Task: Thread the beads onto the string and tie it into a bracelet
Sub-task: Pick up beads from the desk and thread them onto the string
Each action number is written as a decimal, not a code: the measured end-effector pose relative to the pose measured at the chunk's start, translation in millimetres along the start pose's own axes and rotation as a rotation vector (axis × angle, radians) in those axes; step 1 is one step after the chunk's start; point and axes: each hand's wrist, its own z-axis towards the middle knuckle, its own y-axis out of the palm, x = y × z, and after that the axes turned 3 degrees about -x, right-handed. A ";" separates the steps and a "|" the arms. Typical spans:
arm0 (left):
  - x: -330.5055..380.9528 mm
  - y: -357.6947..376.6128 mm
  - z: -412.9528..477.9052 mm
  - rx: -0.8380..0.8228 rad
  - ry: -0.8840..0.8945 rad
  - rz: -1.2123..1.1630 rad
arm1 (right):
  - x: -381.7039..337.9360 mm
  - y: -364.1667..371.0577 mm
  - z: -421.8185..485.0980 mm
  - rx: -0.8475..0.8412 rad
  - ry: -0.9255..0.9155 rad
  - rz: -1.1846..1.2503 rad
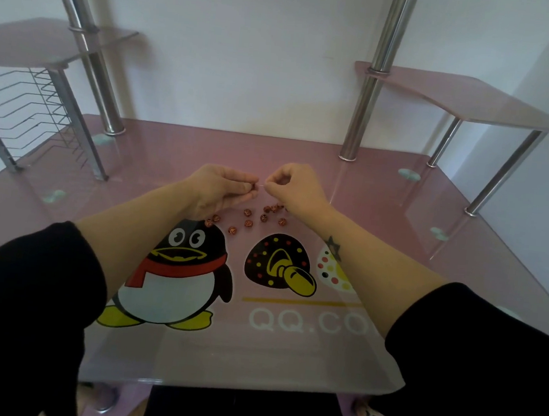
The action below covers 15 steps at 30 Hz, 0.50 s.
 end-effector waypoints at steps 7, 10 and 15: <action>1.7 2.0 -2.9 0.000 -0.008 -0.003 | -0.8 0.9 0.4 0.001 0.013 -0.031; 2.2 3.1 -3.7 0.002 -0.009 -0.004 | -0.6 1.6 0.6 0.003 0.012 -0.047; 1.6 2.8 -4.4 0.007 -0.004 0.000 | 0.3 2.2 0.7 0.013 0.015 -0.059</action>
